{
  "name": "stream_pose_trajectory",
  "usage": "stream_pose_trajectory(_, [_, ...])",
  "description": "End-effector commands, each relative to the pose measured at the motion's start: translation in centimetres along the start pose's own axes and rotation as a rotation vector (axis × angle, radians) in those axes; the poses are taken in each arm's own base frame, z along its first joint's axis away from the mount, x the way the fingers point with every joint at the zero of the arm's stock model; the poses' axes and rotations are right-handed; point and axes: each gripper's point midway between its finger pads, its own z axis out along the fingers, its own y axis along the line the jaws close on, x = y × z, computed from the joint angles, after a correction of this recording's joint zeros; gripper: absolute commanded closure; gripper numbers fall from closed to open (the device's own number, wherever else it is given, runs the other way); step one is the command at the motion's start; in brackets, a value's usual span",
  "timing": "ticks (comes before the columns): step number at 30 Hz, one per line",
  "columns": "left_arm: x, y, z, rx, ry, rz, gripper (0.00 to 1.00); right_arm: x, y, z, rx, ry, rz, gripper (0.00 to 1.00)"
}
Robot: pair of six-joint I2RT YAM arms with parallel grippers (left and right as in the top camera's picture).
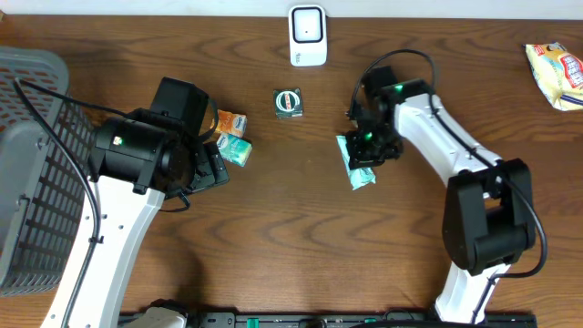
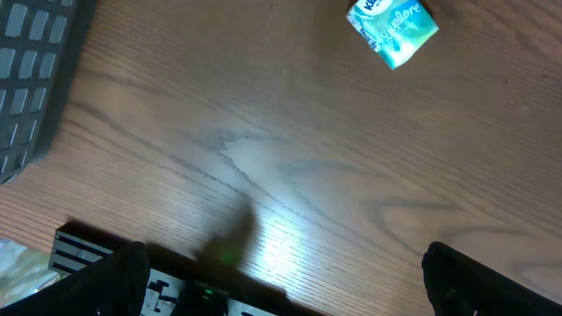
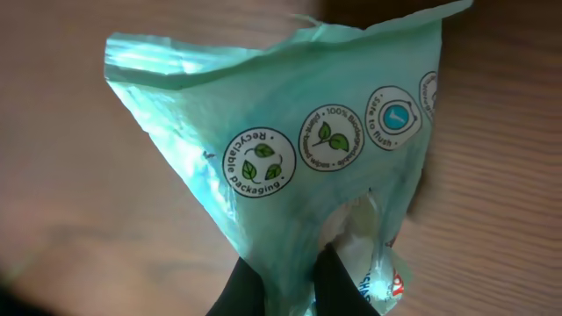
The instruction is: Scan the item barcode
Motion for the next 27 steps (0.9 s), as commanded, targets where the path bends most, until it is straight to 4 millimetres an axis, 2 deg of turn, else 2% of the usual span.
stream_pose_trajectory(1, [-0.1, 0.2, -0.2, 0.001, -0.007, -0.014, 0.03, -0.1, -0.4, 0.5, 0.157, -0.028, 0.037, 0.97])
stream_pose_trajectory(4, [-0.1, 0.2, -0.2, 0.001, -0.007, -0.014, 0.03, 0.0, 1.3, 1.0, 0.156, -0.039, -0.008, 0.83])
stream_pose_trajectory(6, [-0.1, 0.2, -0.2, 0.001, -0.007, -0.014, 0.03, 0.1, 2.4, 1.2, 0.153, -0.042, -0.037, 0.80])
stream_pose_trajectory(10, [-0.1, 0.2, -0.2, 0.001, -0.007, -0.014, 0.03, 0.4, 4.0, 1.6, 0.150, -0.046, -0.072, 0.59])
stream_pose_trajectory(12, [-0.1, 0.2, -0.2, 0.001, -0.007, -0.014, 0.03, 0.4, 4.3, 1.7, 0.149, -0.049, -0.073, 0.56])
stream_pose_trajectory(15, [-0.1, 0.2, -0.2, 0.001, -0.007, -0.014, 0.03, 0.0, 3.8, 1.0, 0.145, -0.050, -0.053, 0.59])
stream_pose_trajectory(20, [-0.1, 0.2, -0.2, 0.001, -0.007, -0.014, 0.02, -1.6, 2.1, -2.4, 0.075, -0.065, 0.012, 0.58])
stream_pose_trajectory(21, [-0.1, 0.2, -0.2, 0.001, -0.007, -0.014, 0.02, -2.0, 2.0, -2.9, 0.042, -0.071, 0.003, 0.54])
stream_pose_trajectory(23, [-0.1, 0.2, -0.2, 0.001, -0.007, -0.014, 0.02, -2.6, 1.8, -3.5, -0.038, -0.082, -0.015, 0.36])
stream_pose_trajectory(27, [-0.1, 0.2, -0.2, 0.001, -0.007, -0.014, 0.02, -2.4, 0.9, -3.7, -0.166, -0.065, -0.043, 0.25])
